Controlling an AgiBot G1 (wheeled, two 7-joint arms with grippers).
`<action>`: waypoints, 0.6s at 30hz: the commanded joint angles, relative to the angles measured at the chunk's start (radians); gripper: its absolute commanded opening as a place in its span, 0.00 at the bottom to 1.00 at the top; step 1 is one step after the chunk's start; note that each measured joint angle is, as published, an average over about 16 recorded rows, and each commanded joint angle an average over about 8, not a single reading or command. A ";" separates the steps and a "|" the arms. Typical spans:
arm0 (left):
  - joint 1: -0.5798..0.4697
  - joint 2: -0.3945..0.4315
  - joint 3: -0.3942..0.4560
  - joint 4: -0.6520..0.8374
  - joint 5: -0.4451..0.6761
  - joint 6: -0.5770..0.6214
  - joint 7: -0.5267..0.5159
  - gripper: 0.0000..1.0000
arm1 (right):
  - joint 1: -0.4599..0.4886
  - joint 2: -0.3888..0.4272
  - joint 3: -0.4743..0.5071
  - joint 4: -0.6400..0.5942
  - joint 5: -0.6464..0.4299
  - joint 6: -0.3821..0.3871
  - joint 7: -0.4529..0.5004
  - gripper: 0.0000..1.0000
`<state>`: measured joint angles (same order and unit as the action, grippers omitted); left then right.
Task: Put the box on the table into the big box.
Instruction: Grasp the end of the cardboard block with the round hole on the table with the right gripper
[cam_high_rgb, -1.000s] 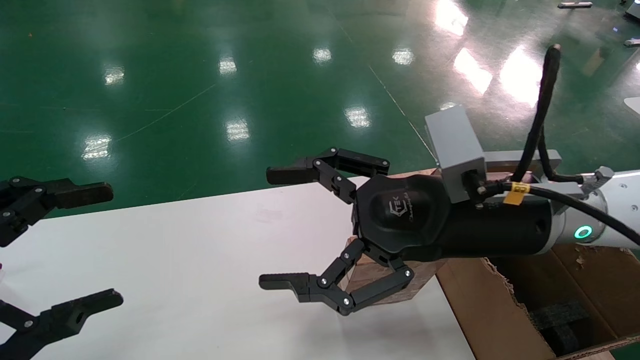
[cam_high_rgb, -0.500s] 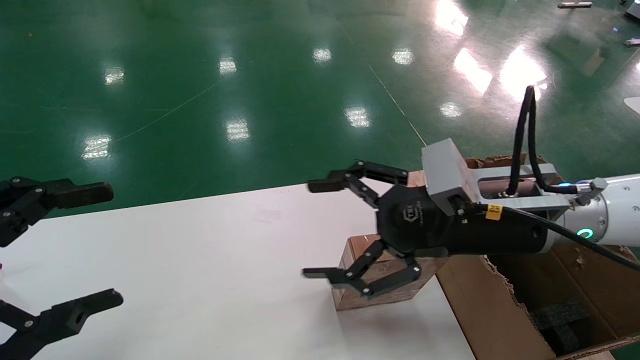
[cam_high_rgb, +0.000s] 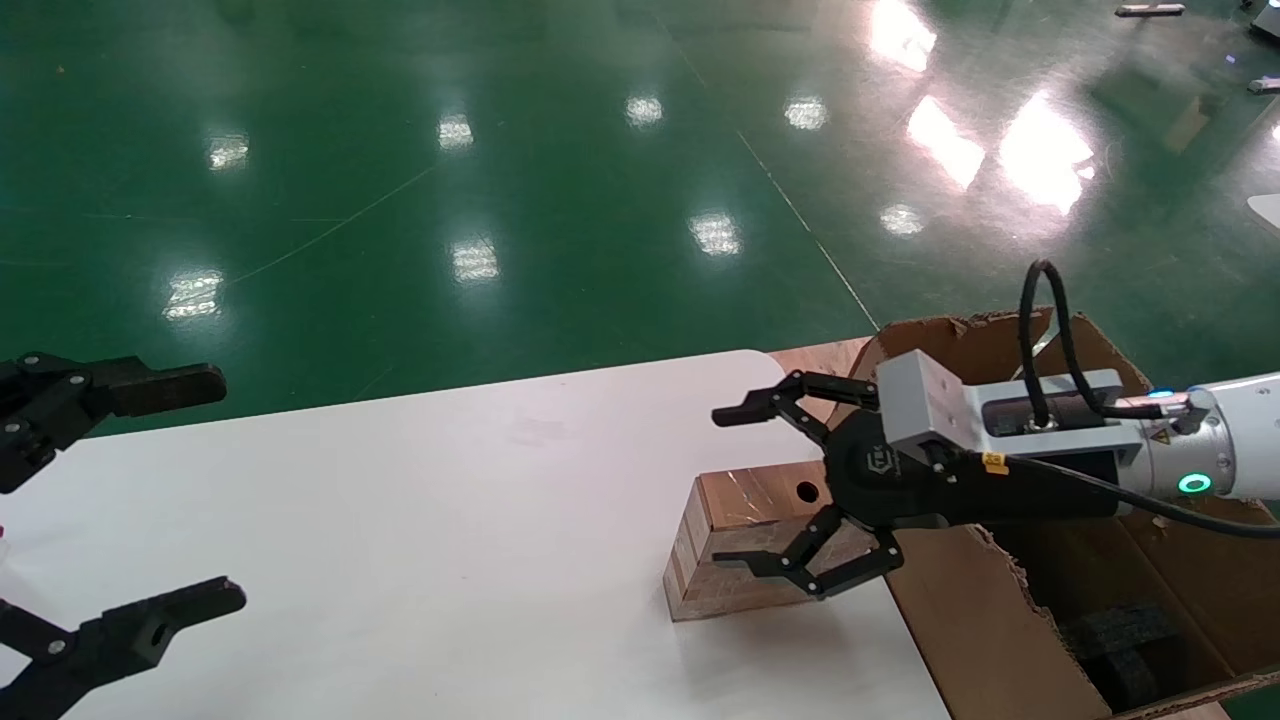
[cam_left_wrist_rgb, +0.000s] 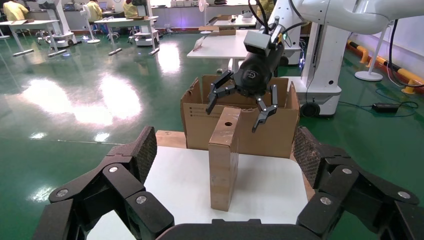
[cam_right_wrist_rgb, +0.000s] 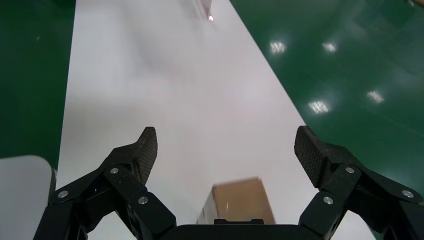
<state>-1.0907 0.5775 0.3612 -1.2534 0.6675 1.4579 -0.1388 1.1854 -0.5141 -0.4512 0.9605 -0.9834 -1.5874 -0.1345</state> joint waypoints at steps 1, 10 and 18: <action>0.000 0.000 0.000 0.000 0.000 0.000 0.000 1.00 | 0.010 0.009 -0.025 -0.022 -0.002 -0.002 -0.022 1.00; 0.000 0.000 0.000 0.000 0.000 0.000 0.000 1.00 | 0.082 0.000 -0.140 -0.147 -0.041 0.000 -0.122 1.00; 0.000 0.000 0.000 0.000 0.000 0.000 0.000 1.00 | 0.143 -0.017 -0.234 -0.252 -0.057 -0.004 -0.186 1.00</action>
<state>-1.0908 0.5775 0.3614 -1.2534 0.6674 1.4579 -0.1387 1.3256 -0.5257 -0.6844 0.7146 -1.0367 -1.5903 -0.3192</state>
